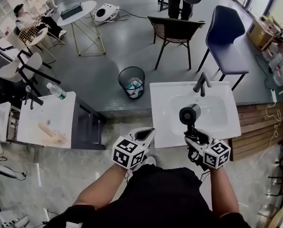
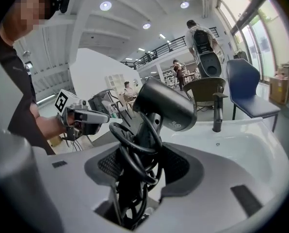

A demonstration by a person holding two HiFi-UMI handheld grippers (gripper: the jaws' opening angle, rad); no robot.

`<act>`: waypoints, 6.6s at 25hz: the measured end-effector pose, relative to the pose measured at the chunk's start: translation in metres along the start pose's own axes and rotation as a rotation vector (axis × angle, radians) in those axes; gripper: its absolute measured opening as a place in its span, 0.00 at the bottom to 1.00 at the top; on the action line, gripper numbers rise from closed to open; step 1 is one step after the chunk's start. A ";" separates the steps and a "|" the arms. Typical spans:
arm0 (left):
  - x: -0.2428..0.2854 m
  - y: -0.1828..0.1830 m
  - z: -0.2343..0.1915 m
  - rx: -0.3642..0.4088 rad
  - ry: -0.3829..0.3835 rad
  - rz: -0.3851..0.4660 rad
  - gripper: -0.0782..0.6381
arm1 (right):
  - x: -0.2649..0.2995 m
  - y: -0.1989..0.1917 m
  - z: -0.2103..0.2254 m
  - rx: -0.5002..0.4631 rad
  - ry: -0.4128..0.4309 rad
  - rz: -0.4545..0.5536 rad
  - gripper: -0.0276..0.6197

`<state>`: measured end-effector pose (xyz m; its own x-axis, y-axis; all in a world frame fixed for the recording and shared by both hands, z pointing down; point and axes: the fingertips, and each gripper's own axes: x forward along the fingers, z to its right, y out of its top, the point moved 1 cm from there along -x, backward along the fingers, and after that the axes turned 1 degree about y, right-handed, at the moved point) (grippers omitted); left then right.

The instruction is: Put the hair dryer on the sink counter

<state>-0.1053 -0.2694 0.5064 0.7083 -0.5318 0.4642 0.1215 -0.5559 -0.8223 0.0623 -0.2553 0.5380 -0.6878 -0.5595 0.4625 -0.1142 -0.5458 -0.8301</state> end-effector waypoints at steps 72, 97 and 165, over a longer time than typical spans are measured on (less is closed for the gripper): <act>-0.008 0.004 -0.065 -0.227 0.381 0.056 0.11 | 0.253 0.003 0.174 -1.536 0.205 -0.750 0.46; -0.002 -0.005 -0.002 -0.014 0.041 0.010 0.11 | 0.006 0.050 -0.006 0.204 -0.001 0.253 0.05; -0.040 -0.062 0.162 0.014 0.106 0.017 0.11 | -0.134 -0.057 -0.089 0.046 0.045 0.156 0.05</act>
<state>-0.0283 -0.1098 0.4858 0.6330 -0.6061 0.4817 0.1202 -0.5377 -0.8345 0.0978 -0.0936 0.4954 -0.7262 -0.6116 0.3141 0.0286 -0.4833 -0.8750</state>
